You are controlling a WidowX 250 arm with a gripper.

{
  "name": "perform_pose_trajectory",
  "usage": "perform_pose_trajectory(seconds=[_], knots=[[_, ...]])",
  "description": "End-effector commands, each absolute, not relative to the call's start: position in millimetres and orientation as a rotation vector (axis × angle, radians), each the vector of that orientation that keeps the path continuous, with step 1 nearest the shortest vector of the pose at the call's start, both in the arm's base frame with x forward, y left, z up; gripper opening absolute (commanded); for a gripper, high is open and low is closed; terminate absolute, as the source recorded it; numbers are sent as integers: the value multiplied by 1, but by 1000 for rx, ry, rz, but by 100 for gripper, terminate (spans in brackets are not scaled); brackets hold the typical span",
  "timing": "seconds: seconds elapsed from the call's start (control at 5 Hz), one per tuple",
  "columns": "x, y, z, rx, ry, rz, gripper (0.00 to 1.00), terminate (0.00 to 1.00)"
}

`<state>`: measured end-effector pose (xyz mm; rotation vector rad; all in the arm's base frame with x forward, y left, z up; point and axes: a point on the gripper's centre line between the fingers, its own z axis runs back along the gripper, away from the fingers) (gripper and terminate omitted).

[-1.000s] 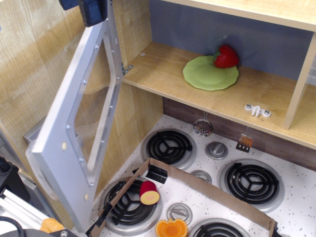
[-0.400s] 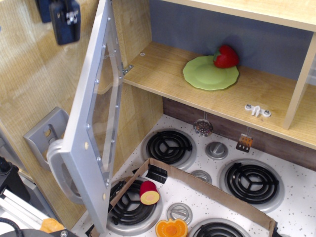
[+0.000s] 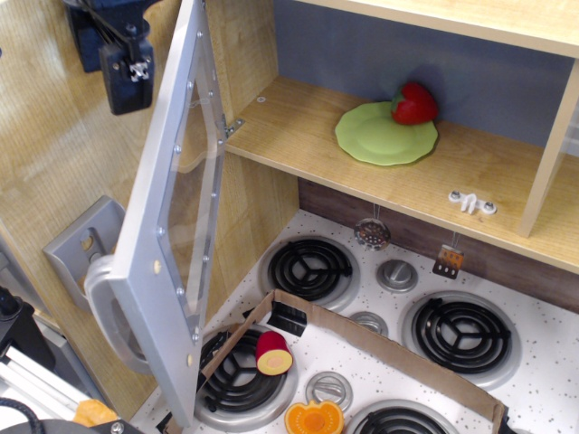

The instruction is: Close microwave

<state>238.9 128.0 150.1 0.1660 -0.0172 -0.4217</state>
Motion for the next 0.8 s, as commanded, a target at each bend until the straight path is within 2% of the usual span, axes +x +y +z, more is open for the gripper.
perform_pose_trajectory(seconds=[0.0,0.4,0.6], knots=[[255,92,146,134,-147,-393,100,0],[261,55,133,88,-247,-321,100,0],[271,44,124,87,-333,-295,100,0]])
